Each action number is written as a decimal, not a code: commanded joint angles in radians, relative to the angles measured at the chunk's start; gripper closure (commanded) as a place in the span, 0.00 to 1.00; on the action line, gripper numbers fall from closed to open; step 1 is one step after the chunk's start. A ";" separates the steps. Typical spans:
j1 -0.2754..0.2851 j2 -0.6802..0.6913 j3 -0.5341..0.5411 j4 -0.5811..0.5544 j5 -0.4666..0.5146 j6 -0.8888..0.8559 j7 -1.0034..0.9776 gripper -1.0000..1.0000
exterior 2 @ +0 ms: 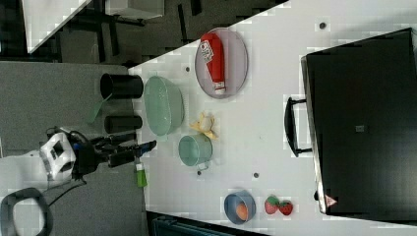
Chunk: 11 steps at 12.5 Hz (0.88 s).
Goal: Pick Banana and place it in mug.
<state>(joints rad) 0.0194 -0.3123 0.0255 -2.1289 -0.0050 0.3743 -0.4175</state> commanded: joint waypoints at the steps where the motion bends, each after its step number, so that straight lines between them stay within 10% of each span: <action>1: -0.032 0.017 -0.089 0.066 0.010 -0.074 0.071 0.00; 11: -0.033 0.027 -0.113 0.169 -0.023 -0.263 0.350 0.00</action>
<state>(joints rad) -0.0270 -0.2793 -0.0997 -1.9482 -0.0208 0.1366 -0.1155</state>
